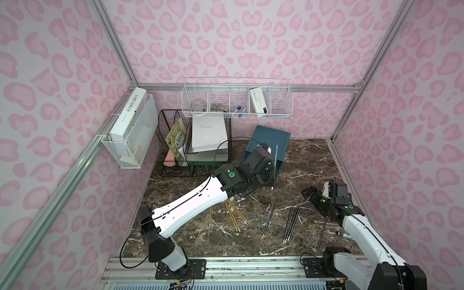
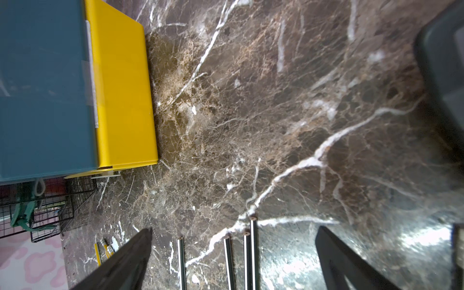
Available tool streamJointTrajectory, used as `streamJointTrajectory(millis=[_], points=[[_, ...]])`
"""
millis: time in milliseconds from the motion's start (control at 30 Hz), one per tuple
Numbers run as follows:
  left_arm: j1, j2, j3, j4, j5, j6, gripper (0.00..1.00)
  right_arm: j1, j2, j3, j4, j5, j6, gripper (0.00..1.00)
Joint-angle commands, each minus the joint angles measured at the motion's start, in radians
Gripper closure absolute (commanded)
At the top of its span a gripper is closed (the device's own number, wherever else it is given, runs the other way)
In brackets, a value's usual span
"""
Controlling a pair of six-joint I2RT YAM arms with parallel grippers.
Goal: Please place the pencils in the drawer according to their color
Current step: Place the pencil in the drawer.
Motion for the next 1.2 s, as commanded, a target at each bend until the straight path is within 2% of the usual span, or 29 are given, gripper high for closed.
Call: streamJointTrajectory(millis=[0, 167, 433, 767, 1167], points=[[0.020, -0.019, -0.036, 0.096, 0.011, -0.225, 1.00, 0.005, -0.001, 0.018, -0.008, -0.017, 0.017, 0.00], [0.020, -0.028, -0.060, 0.120, -0.030, -0.472, 1.00, 0.013, -0.004, 0.042, -0.024, -0.025, 0.026, 0.00], [-0.001, -0.002, -0.003, 0.064, -0.071, -0.724, 1.00, 0.020, -0.017, 0.057, -0.044, -0.026, 0.045, 0.00], [0.016, 0.084, 0.066, -0.010, -0.037, -0.838, 1.00, 0.021, -0.034, 0.059, -0.053, -0.019, 0.063, 0.00], [0.062, 0.133, 0.058, -0.011, 0.025, -0.849, 1.00, 0.022, -0.006, 0.071, -0.044, -0.003, 0.069, 0.00]])
